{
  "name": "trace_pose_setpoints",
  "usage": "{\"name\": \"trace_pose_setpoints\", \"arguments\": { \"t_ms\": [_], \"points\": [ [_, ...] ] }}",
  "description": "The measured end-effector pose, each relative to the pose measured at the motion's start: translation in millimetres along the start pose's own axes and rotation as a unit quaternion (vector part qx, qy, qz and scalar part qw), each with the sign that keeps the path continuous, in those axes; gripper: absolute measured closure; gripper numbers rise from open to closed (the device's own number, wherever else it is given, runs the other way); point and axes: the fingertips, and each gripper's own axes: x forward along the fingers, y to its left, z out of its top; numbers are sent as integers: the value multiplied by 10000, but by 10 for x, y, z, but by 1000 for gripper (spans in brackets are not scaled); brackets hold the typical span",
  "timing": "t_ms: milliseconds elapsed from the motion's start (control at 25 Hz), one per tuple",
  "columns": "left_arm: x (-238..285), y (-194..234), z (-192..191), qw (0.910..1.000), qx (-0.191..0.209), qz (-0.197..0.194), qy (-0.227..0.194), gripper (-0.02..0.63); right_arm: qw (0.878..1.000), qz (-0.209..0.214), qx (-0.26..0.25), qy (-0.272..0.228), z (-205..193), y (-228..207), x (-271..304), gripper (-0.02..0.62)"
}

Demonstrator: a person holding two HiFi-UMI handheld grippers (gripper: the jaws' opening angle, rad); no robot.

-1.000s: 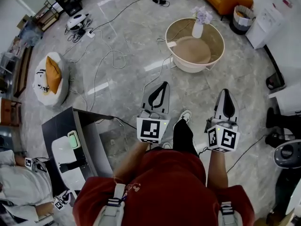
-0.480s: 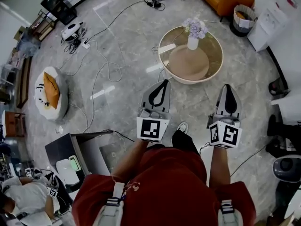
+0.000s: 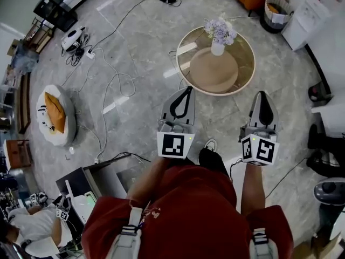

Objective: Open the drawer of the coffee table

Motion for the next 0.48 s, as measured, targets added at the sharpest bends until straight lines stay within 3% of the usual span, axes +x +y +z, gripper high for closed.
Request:
{"name": "trace_pose_setpoints", "arguments": {
  "t_ms": [240,400,480],
  "points": [
    [21,234,-303,9994,-100,-184,266,592,9996,-86,28,270,-221,269,113,571],
    [60,417,-819,9990,-132,-68,418,592,9989,148,73,437,-707,560,300,571],
    [67,504,-1035,9998,70,31,193,592,9976,341,166,586,-1043,724,377,571]
  ]
}}
